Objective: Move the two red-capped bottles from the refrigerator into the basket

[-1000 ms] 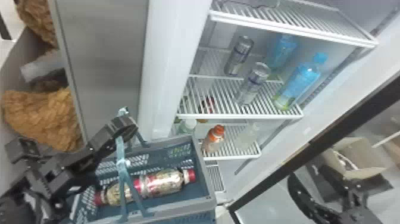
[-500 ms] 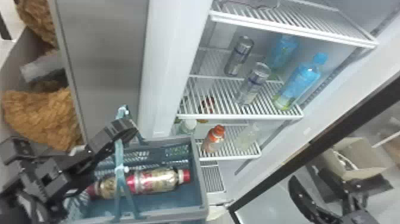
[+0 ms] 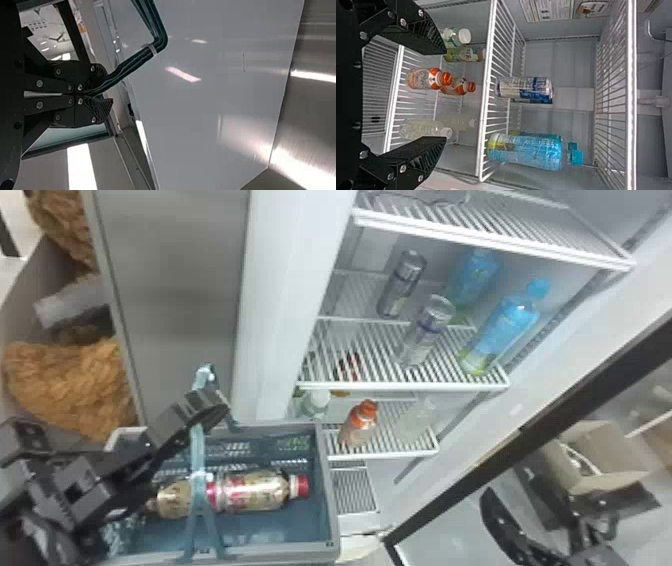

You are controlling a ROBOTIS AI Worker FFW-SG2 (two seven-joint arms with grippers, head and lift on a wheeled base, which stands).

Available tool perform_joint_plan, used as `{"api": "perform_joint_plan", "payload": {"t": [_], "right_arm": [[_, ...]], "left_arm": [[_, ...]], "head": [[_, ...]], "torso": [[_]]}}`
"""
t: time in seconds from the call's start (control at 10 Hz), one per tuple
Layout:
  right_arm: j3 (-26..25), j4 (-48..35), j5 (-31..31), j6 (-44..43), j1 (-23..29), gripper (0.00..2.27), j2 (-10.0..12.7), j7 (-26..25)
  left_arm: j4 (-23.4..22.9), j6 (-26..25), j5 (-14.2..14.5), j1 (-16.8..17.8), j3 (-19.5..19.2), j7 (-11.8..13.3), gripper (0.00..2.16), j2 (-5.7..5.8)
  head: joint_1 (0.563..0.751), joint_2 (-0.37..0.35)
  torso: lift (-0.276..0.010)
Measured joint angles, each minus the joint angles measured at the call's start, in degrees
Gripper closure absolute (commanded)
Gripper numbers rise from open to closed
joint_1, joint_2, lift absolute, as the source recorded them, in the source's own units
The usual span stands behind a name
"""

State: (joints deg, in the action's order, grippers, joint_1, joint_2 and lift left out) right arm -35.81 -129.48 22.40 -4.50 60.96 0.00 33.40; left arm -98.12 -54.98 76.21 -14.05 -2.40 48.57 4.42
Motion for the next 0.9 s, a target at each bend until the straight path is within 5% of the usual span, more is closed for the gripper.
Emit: {"api": "perform_joint_plan", "payload": {"t": [0.9], "right_arm": [[0.26,0.74,0.79,0.00,-0.64,0.27,0.00,0.00]], "left_arm": [[-0.39,0.07,-0.11,-0.01,0.00,-0.23,1.20,-0.03]], "head": [[0.695,-0.350]], "torso": [[0.000]]}}
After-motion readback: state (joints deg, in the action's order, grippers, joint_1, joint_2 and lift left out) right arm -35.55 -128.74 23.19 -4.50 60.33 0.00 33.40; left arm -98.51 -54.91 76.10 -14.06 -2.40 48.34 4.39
